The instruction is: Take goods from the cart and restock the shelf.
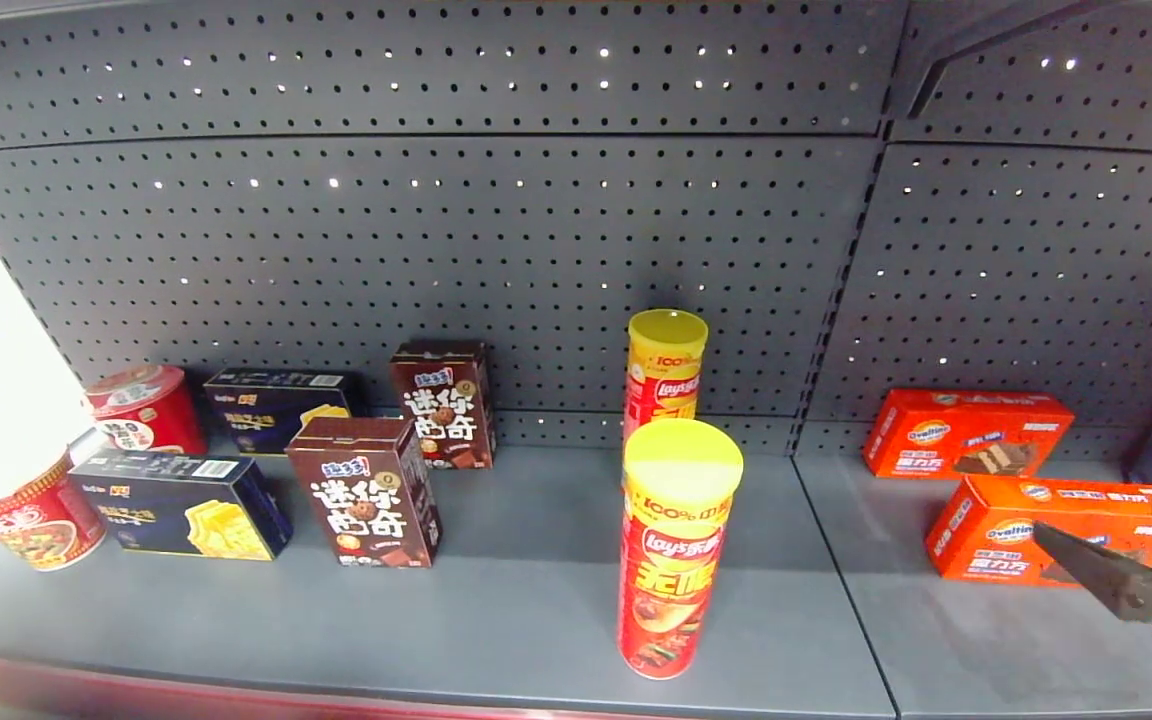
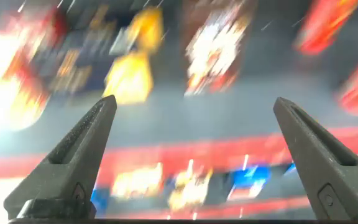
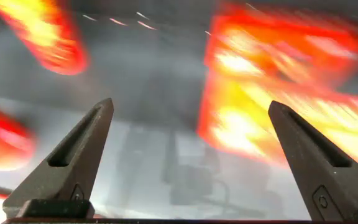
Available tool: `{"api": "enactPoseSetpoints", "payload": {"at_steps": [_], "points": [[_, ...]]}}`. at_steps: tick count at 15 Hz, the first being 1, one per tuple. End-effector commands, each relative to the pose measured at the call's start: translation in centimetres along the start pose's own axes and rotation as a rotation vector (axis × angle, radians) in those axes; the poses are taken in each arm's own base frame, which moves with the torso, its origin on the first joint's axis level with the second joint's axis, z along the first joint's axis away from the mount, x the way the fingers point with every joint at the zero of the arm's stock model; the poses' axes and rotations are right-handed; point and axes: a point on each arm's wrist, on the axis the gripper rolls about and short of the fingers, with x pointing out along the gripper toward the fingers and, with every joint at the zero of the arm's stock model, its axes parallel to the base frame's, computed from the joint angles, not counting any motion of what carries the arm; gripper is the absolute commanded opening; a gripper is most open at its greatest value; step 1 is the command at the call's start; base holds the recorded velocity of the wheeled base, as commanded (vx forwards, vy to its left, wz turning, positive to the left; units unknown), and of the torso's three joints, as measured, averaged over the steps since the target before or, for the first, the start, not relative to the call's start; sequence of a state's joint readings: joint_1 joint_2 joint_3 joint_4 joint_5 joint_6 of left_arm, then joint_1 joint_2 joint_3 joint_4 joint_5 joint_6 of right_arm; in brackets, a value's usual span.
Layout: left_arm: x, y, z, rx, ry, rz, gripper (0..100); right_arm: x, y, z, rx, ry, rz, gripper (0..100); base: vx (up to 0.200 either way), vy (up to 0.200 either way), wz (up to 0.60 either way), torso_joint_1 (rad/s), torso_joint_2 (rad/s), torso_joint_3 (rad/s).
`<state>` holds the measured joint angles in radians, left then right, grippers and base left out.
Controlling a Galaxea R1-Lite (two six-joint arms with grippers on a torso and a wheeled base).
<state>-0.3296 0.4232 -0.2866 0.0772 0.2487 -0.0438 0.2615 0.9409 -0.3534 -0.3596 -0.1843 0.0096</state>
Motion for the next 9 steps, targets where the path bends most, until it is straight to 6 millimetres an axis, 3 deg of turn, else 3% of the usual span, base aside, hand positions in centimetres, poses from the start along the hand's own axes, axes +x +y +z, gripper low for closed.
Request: {"api": "enactPoseSetpoints", "payload": {"at_steps": [1,2,3,6,9], "points": [[-2.1,0.6,-2.9,-0.038,-0.052,0.095,100,-5.7,-1.8,-4.5,0.002,-0.050,-0.176,100,0.000,0.000,0.00,0.000,0.00,0.000],[-2.2,0.4,-3.7,-0.053,-0.040,0.186,100,-8.1,-2.1,-6.6,0.021,-0.045,-0.300,100,0.000,0.000,0.00,0.000,0.00,0.000],[-2.0,0.3,-4.3,-0.060,-0.024,0.232,100,-9.2,-2.0,-8.2,0.032,-0.037,-0.360,100,0.000,0.000,0.00,0.000,0.00,0.000],[-2.0,0.2,-6.0,-0.060,-0.030,0.240,100,-10.8,-1.4,-12.5,0.048,-0.075,-0.385,100,0.000,0.000,0.00,0.000,0.00,0.000],[-1.9,0.1,-7.0,0.042,-0.053,0.198,100,-10.4,-1.0,-12.2,0.048,-0.133,-0.207,100,0.000,0.000,0.00,0.000,0.00,0.000]]}}
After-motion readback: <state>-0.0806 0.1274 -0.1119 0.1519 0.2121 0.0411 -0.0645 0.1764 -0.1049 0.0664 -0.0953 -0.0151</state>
